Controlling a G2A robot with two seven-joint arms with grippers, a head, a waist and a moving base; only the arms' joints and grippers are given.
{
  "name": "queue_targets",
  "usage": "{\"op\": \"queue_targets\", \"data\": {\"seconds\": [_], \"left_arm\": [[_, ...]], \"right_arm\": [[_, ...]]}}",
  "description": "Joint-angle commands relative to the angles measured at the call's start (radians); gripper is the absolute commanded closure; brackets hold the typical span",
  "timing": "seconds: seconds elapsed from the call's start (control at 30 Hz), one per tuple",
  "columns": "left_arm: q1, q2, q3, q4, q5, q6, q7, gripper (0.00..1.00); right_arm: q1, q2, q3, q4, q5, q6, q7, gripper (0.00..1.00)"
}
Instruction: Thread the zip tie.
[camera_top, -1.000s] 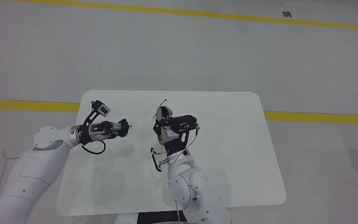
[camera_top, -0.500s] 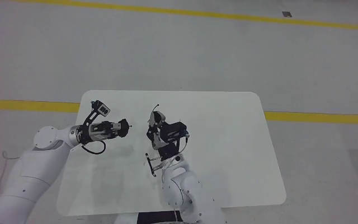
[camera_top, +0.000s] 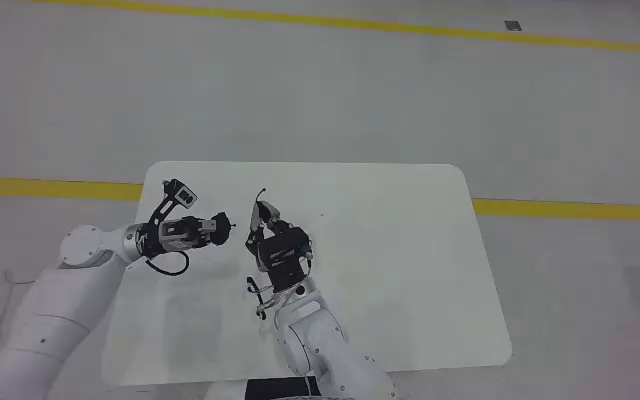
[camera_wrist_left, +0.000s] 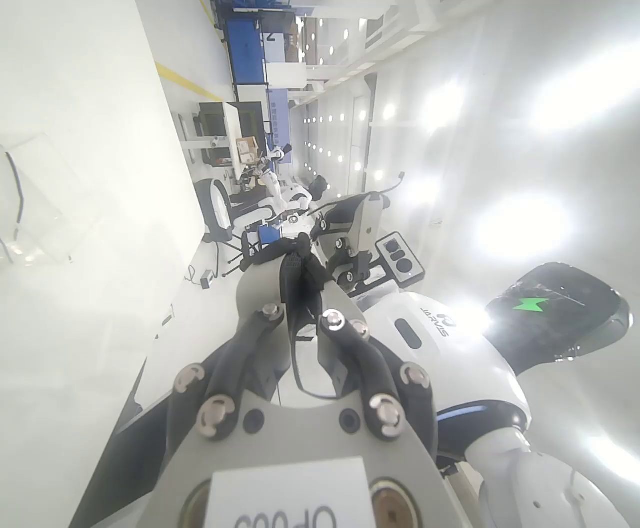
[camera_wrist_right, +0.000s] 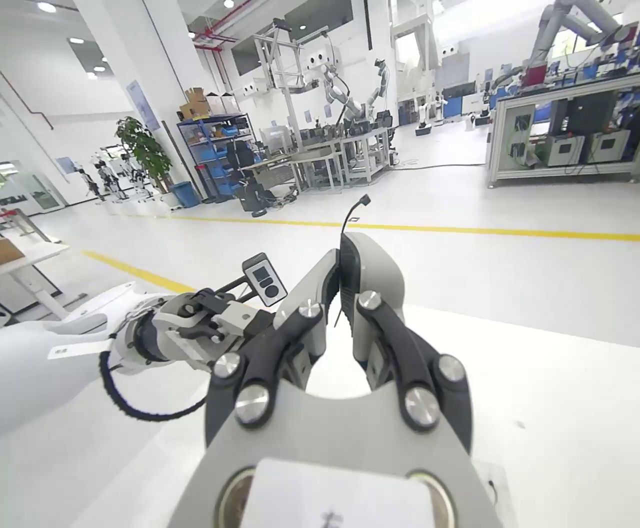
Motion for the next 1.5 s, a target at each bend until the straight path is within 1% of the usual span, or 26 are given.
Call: {"op": "queue_targets", "data": {"seconds": [0.0, 0.2, 0.43, 0.5, 0.6, 0.83, 1.47], "left_arm": [[0.0, 0.0, 0.0, 0.0, 0.0, 0.0, 0.0, 1.0], [0.0, 0.0, 0.0, 0.0, 0.0, 0.0, 0.0, 1.0], [0.0, 0.0, 0.0, 0.0, 0.0, 0.0, 0.0, 1.0], [0.0, 0.0, 0.0, 0.0, 0.0, 0.0, 0.0, 1.0], [0.0, 0.0, 0.0, 0.0, 0.0, 0.0, 0.0, 1.0], [0.0, 0.0, 0.0, 0.0, 0.0, 0.0, 0.0, 1.0], [0.0, 0.0, 0.0, 0.0, 0.0, 0.0, 0.0, 1.0]], "right_arm": [[0.013, 0.006, -0.019, 0.008, -0.005, 0.013, 0.006, 1.0], [0.038, 0.023, -0.06, 0.011, 0.004, 0.05, -0.002, 1.0], [0.041, 0.024, -0.059, 0.014, 0.003, 0.044, -0.001, 1.0], [0.043, 0.024, -0.062, 0.02, -0.016, 0.039, 0.003, 1.0], [0.051, 0.024, -0.071, 0.028, -0.039, 0.046, 0.009, 1.0], [0.064, 0.024, -0.087, 0.04, -0.036, 0.065, 0.009, 1.0], [0.077, 0.026, -0.104, 0.049, -0.032, 0.067, 0.005, 1.0]]}}
